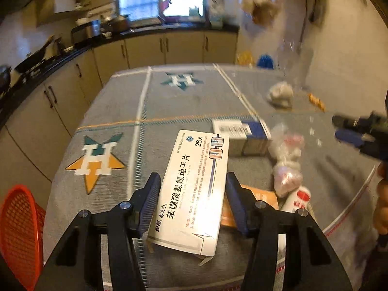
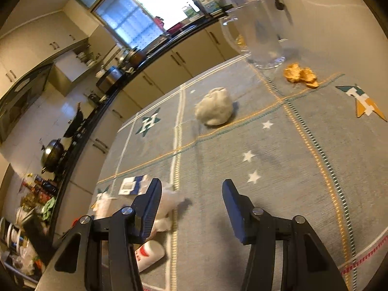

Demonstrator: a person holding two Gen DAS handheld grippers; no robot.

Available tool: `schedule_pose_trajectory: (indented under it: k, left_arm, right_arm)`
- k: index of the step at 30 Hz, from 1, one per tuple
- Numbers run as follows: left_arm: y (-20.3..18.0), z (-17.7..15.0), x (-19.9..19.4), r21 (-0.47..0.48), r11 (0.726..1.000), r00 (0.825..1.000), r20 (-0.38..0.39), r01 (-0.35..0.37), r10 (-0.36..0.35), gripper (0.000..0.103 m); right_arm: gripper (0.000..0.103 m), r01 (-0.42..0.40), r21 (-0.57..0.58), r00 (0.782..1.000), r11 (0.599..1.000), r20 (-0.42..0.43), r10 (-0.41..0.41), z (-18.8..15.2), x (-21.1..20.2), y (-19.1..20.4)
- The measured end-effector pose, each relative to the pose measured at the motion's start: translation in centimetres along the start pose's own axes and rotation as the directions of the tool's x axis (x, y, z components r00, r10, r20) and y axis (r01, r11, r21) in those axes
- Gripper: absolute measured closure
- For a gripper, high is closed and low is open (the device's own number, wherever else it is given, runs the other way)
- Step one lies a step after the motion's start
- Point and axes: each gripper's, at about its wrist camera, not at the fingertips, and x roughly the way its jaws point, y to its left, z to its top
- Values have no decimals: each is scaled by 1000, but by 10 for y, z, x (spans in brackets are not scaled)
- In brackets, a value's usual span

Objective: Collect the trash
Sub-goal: 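Move the left tool to the white medicine box while the right tool approaches the white cloth, then grasp the white medicine box with the left tool while the right tool grasps the white cloth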

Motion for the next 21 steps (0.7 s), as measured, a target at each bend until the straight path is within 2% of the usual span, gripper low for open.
schedule_pose_trajectory:
  k: [4,7,8,10,17,21]
  left_arm:
    - [25,-1,-2,-91,995,998,48,-30,35,49]
    - [39,-2,-3,-150,989,999,51,-5,12,49]
    - [42,-1,-5,-156,988,998,59,-8,18,49]
    - [45,-1,-8,-168,986,997,75,-7,19,49]
    - [41,-3,-12,-151,988,996,83,-22,35,49]
    - [39,-3,-9,-148,989,997,78,-15,27,49]
  right_arm:
    - [47,82,-4,996,997,31,-82,5,2,-3]
    - [47,77,19,997,997,16,-78,15,5,-3]
    - [46,74,17,997,997,6,-74,22,8,0]
    - [36,97,-5,995,995,8,-97,35,14,6]
    - [36,187,-49,982,981,13,-186,90,64,17]
    - [36,244,-63,969,968,-17,-245,105,100,16]
